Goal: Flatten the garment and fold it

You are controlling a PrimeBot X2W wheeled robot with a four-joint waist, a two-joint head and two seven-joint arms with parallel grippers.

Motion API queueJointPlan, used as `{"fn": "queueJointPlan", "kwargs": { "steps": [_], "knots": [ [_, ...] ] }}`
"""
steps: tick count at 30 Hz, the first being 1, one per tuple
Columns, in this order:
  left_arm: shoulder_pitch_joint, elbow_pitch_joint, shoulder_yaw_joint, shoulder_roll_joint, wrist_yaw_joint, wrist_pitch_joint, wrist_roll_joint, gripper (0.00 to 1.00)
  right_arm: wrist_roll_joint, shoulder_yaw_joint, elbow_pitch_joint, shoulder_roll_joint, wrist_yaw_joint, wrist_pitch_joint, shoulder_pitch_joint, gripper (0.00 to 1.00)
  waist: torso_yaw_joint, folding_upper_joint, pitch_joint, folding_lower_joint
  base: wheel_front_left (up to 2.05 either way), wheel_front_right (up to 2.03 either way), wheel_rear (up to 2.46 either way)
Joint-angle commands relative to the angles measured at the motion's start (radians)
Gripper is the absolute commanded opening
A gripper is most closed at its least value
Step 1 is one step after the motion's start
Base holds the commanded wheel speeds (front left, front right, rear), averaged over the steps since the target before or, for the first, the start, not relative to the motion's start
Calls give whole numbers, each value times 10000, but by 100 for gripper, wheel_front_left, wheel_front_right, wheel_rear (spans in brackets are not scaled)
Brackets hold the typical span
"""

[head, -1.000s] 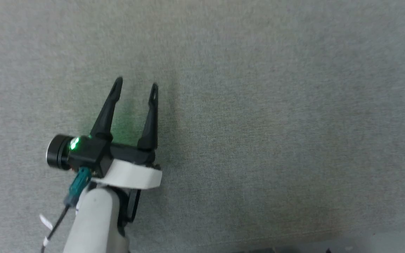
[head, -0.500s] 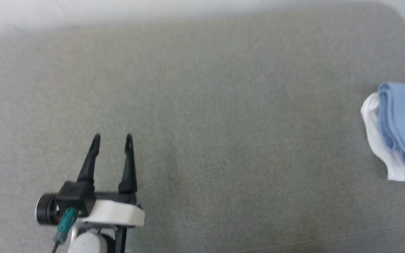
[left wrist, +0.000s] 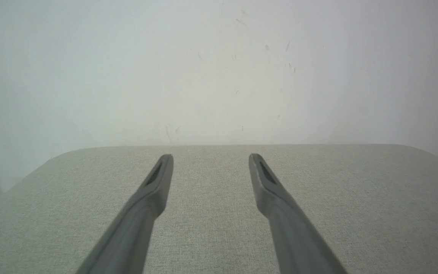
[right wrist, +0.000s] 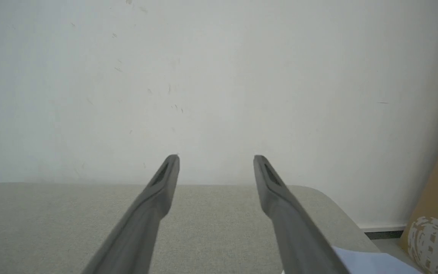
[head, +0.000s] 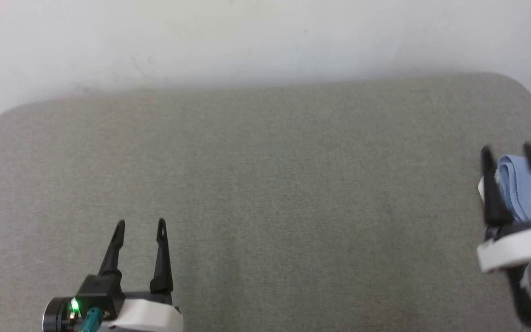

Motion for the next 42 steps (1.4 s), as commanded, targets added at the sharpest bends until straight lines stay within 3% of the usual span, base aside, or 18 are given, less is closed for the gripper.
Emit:
{"fn": "queueJointPlan", "kwargs": {
  "steps": [1, 9, 26, 27, 42],
  "knots": [
    [123, -26, 11, -9, 75, -47, 80, 100, -12, -1, -39, 41, -19, -60, 156, 100, 252, -2, -257, 1, 0, 0, 0],
    [586, -397, 44, -22, 216, -47, -67, 100, -189, 484, 344, 687, -19, -596, 1453, 100, 462, -2, -452, 1, 0, 0, 0],
    [722, -286, -120, -28, 197, -47, -261, 100, -567, 851, 656, 972, -19, -871, 1796, 100, 632, -2, -368, 1, 0, 0, 0],
    [702, -280, -124, -8, 193, 3, -258, 0, -544, 859, 657, 936, 0, -802, 1778, 0, 631, -2, -393, 1, 0, 0, 0],
    [557, -252, -94, -8, 145, 263, -153, 0, -687, 904, 619, 954, 0, -590, 1711, 0, 603, -2, -360, 3, 0, 0, 0]
  ]
}}
